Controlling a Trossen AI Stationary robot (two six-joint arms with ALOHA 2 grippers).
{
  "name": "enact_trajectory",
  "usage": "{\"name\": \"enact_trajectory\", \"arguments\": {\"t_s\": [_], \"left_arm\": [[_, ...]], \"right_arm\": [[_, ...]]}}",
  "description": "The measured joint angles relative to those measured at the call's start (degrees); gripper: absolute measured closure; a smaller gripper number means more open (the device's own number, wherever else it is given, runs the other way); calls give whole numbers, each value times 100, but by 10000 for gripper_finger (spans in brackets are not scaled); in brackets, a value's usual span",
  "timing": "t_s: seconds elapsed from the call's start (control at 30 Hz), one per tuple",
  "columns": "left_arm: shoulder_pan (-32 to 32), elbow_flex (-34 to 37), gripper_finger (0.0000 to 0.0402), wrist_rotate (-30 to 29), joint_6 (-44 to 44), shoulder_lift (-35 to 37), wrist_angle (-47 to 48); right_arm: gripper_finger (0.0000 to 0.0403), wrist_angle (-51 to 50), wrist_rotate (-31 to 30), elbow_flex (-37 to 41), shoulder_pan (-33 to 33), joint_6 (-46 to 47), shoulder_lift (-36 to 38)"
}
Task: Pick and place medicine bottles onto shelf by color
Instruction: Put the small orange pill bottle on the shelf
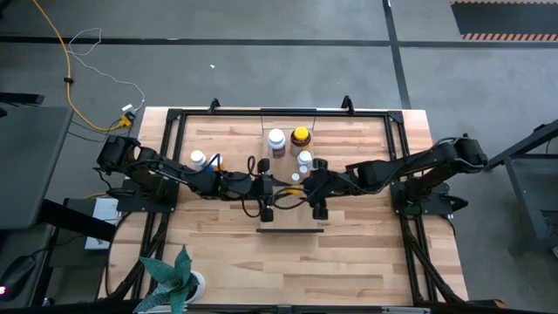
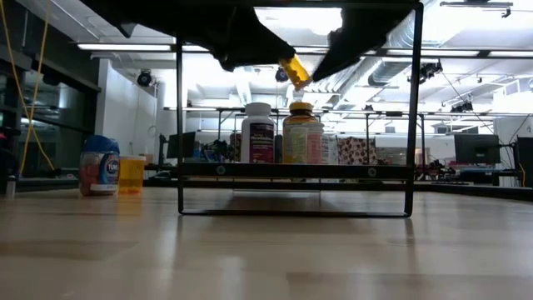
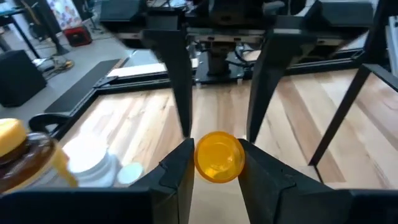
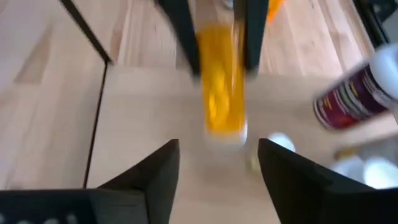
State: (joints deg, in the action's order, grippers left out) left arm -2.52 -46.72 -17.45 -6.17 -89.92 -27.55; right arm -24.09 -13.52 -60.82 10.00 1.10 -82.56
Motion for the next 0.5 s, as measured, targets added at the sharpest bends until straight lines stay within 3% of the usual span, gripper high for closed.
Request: {"name": "enact_trajectory", "arguments": {"t_s": [0.3,0.37,0.5], "left_arm": [[-4,4,301,-161,195,971,1147],[-4,170,301,-69,278,1218,1009],[41,848,301,83,396,1532,-409]], "right_arm": [[174,-1250,-348,396,-26,763,821],[174,-980,-365,812,-26,943,1033],[174,533,-365,1894,-26,1075,1430]]}}
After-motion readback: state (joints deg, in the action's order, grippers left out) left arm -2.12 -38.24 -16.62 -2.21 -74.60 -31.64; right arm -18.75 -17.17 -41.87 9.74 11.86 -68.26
